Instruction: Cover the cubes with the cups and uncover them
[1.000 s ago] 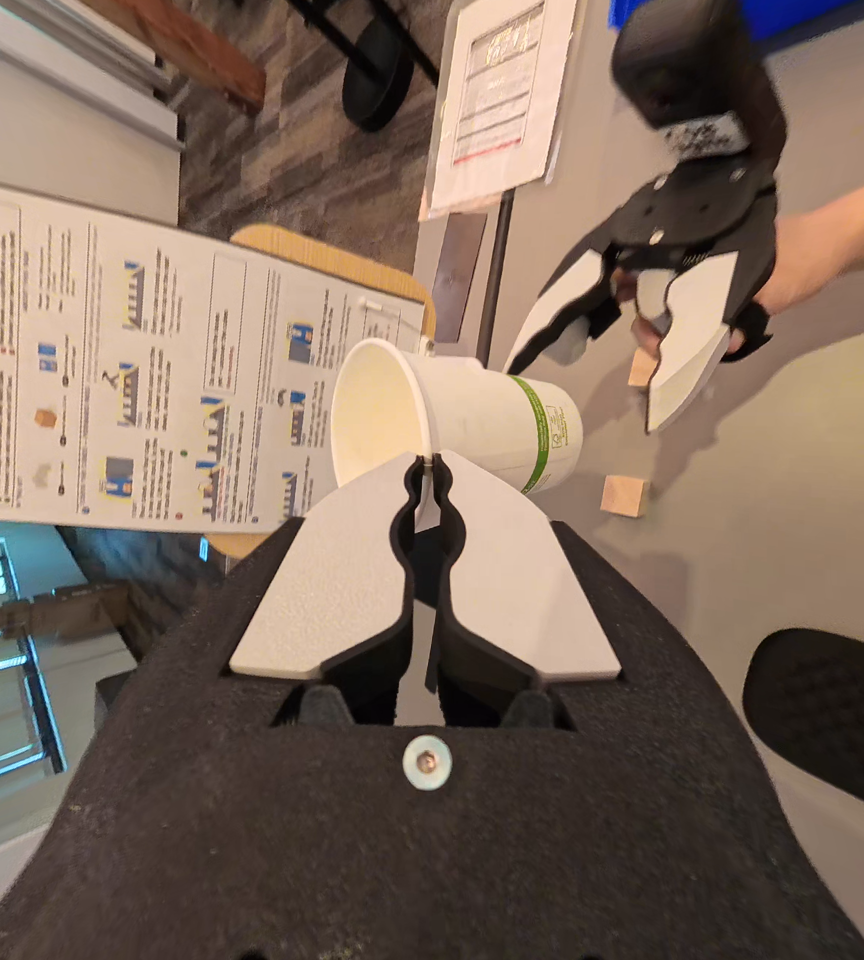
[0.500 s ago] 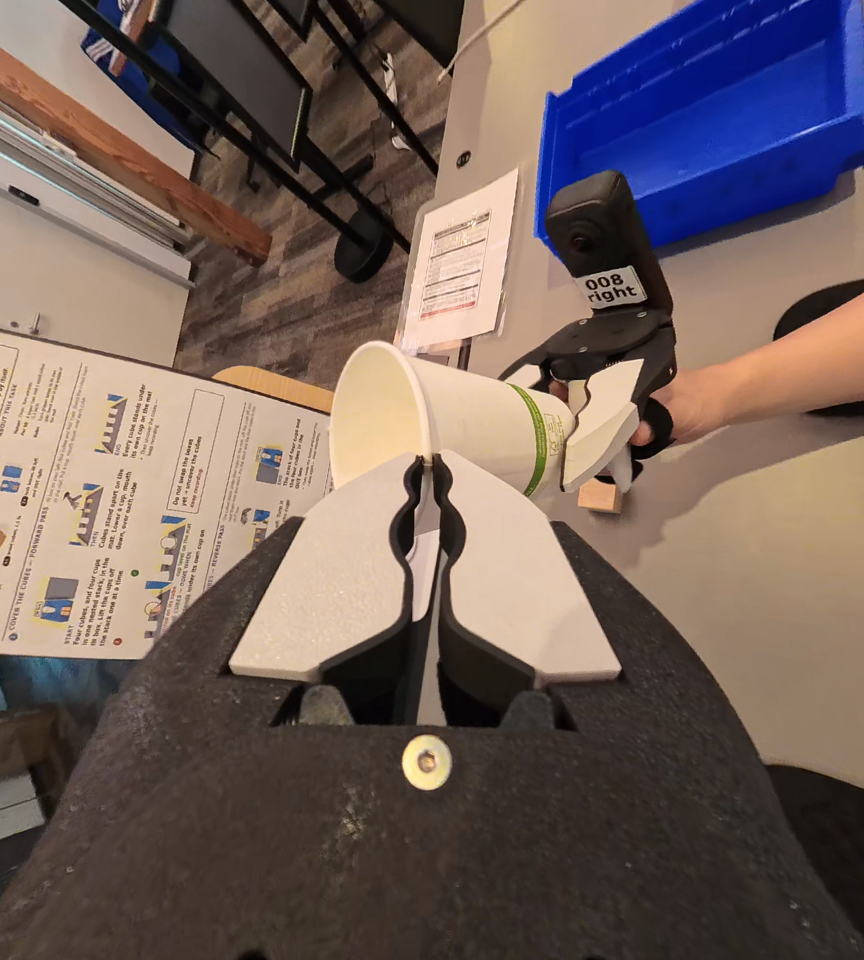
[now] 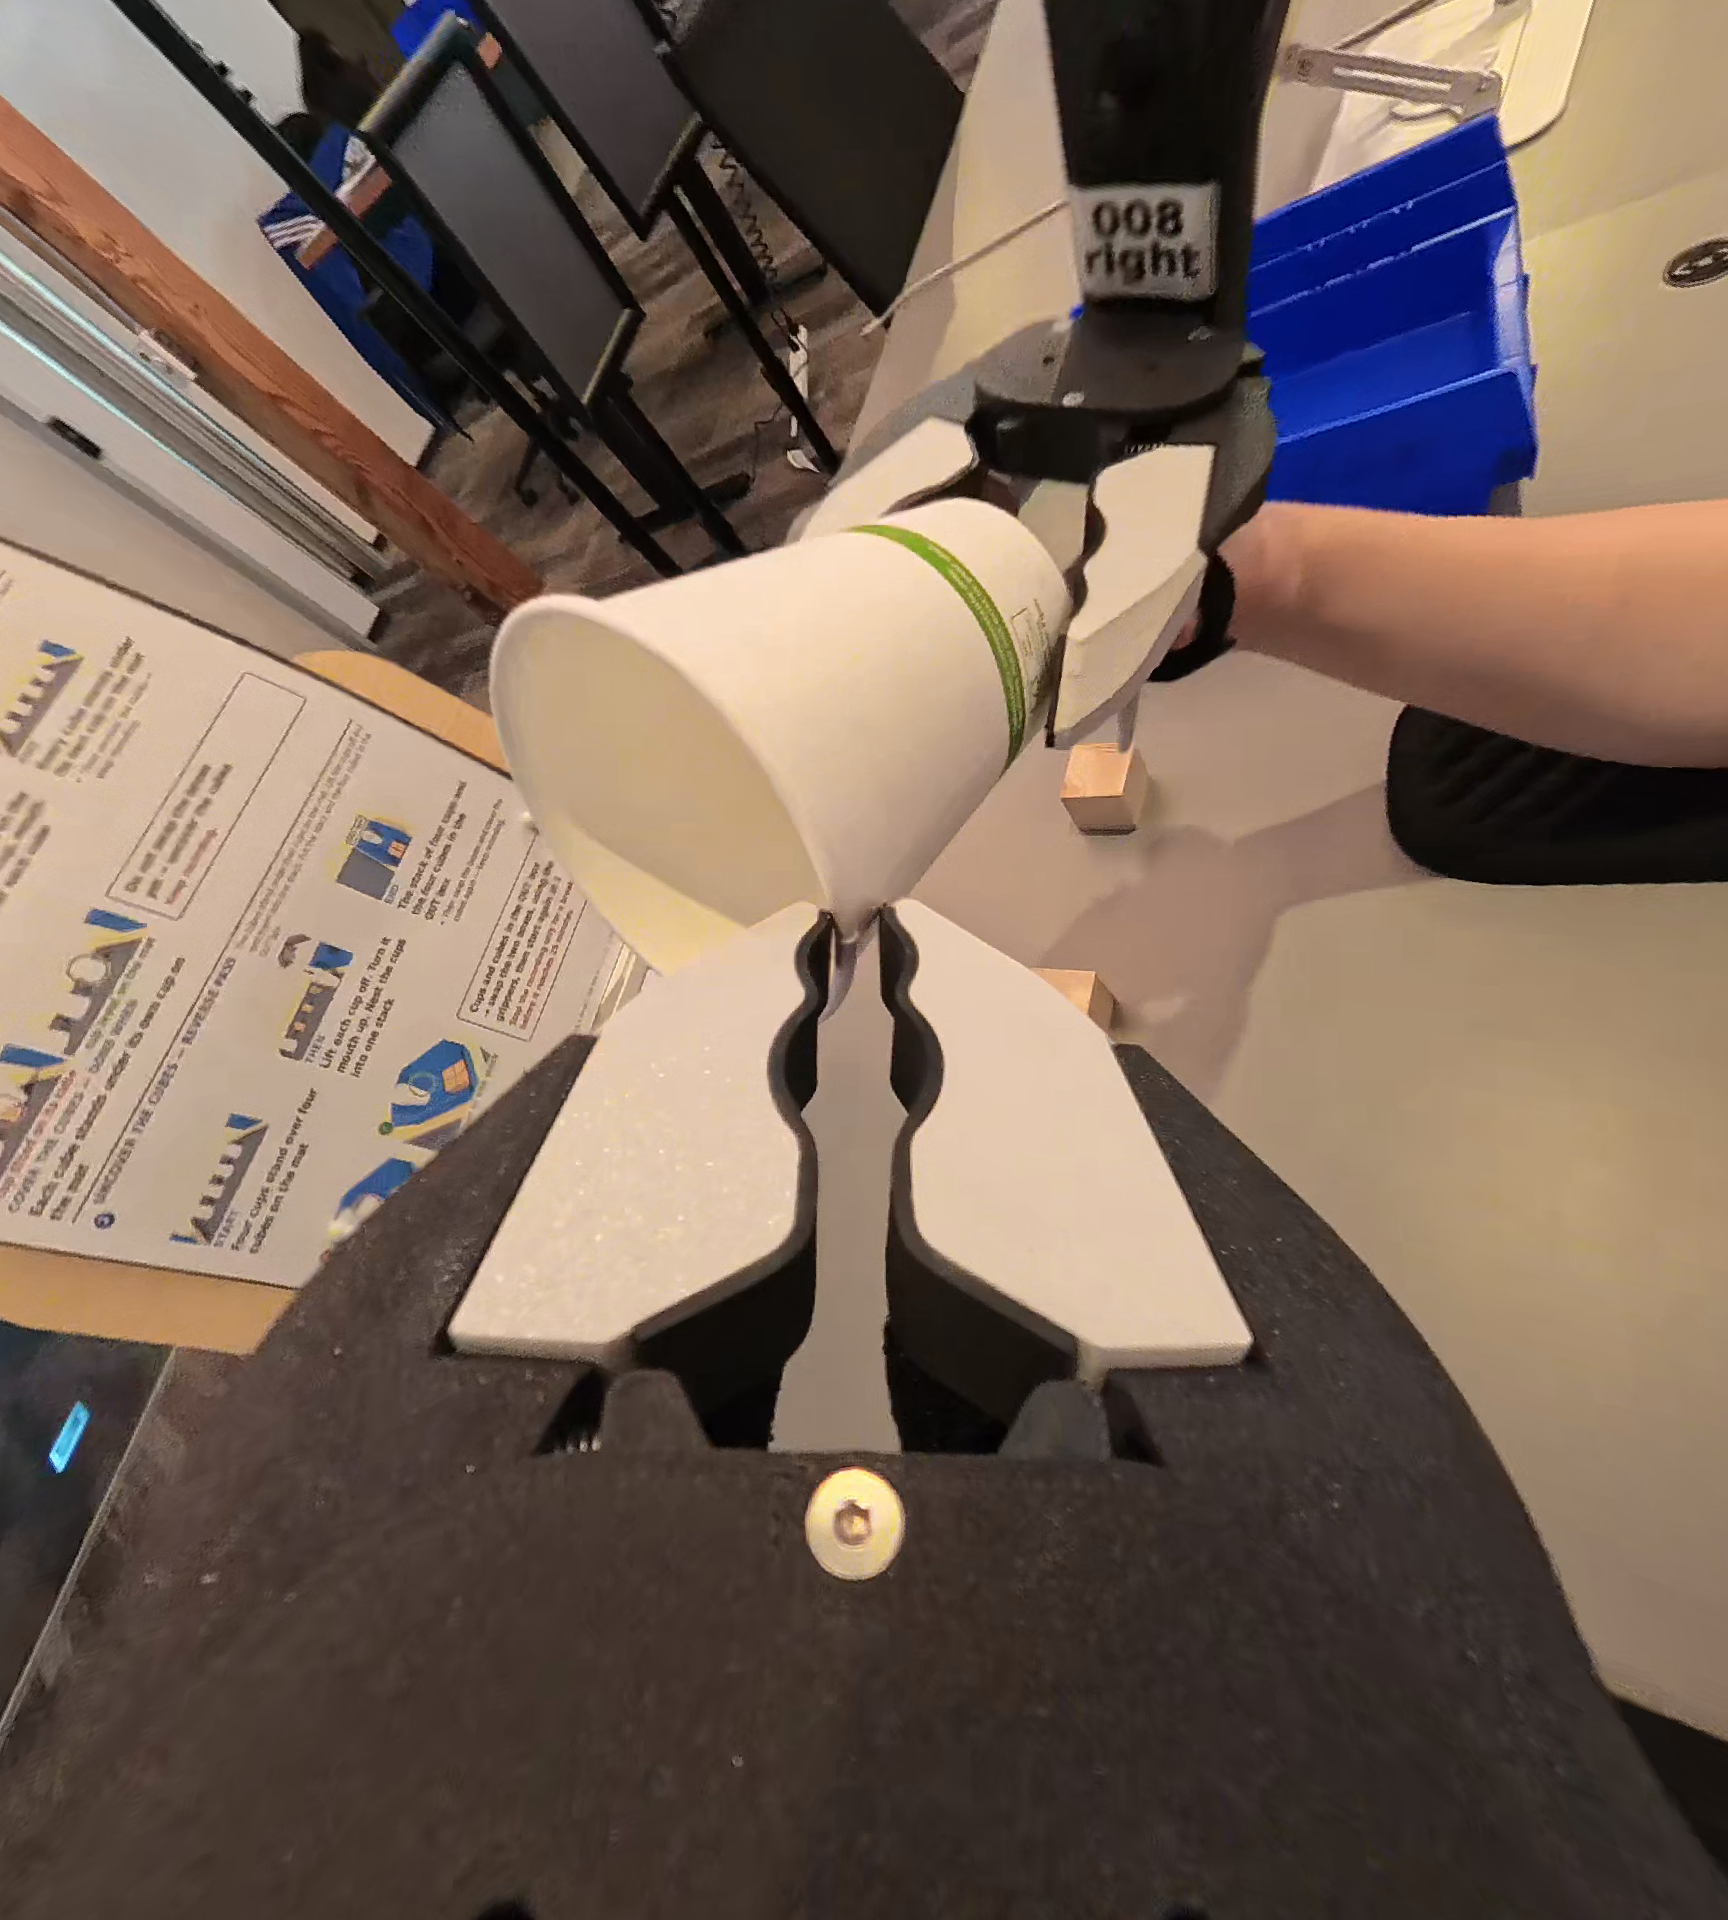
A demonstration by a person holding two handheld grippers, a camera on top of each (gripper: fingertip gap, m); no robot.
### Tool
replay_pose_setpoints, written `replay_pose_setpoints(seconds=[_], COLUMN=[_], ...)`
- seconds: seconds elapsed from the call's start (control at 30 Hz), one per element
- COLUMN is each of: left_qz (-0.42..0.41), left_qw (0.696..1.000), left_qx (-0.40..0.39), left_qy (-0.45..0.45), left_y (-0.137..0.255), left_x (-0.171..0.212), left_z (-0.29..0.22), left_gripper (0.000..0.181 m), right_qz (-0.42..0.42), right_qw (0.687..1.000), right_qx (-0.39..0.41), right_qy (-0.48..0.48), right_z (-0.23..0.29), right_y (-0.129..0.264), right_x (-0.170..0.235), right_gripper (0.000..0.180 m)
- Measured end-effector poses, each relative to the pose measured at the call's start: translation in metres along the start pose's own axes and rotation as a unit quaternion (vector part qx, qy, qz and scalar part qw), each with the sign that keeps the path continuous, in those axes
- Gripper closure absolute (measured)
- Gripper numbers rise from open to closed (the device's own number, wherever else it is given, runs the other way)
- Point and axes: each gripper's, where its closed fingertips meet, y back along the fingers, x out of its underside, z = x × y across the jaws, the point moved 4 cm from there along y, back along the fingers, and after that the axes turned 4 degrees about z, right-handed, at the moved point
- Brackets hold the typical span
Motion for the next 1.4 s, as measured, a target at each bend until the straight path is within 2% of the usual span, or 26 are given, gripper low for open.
replay_pose_setpoints(seconds=[0.1, 0.27, 0.33, 0.8, 1.03, 1.2, 1.33, 1.4], left_qz=[-0.03, -0.098, -0.113, -0.136, -0.158, -0.16, -0.165, -0.122], left_qw=[0.999, 0.992, 0.989, 0.985, 0.976, 0.965, 0.951, 0.949], left_qx=[-0.027, -0.057, -0.076, -0.092, -0.109, -0.153, -0.172, -0.182], left_qy=[0.023, 0.053, 0.048, 0.048, 0.105, 0.138, 0.198, 0.225], left_y=[0.001, 0.008, 0.011, 0.017, 0.037, 0.055, 0.045, 0.032], left_x=[0.011, 0.016, 0.017, 0.015, 0.017, 0.053, 0.113, 0.149], left_z=[-0.006, -0.015, -0.018, -0.031, -0.03, -0.045, -0.07, -0.085], left_gripper=[0.173, 0.174, 0.174, 0.173, 0.169, 0.171, 0.181, 0.181], right_qz=[0.03, -0.007, 0.002, 0.037, 0.065, 0.083, 0.125, 0.152], right_qw=[0.999, 0.997, 0.997, 0.99, 0.983, 0.981, 0.974, 0.969], right_qx=[0.01, 0.038, 0.037, 0.042, 0.063, 0.074, 0.094, 0.113], right_qy=[0.039, 0.059, 0.062, 0.128, 0.161, 0.162, 0.161, 0.159], right_z=[0.005, 0.012, 0.014, 0.028, 0.028, 0.021, 0.014, 0.01], right_y=[-0.002, -0.005, -0.007, -0.001, 0.007, 0.014, 0.029, 0.041], right_x=[0.0, -0.016, -0.017, -0.029, -0.033, -0.032, -0.033, -0.036], right_gripper=[0.103, 0.103, 0.103, 0.104, 0.104, 0.104, 0.104, 0.104])
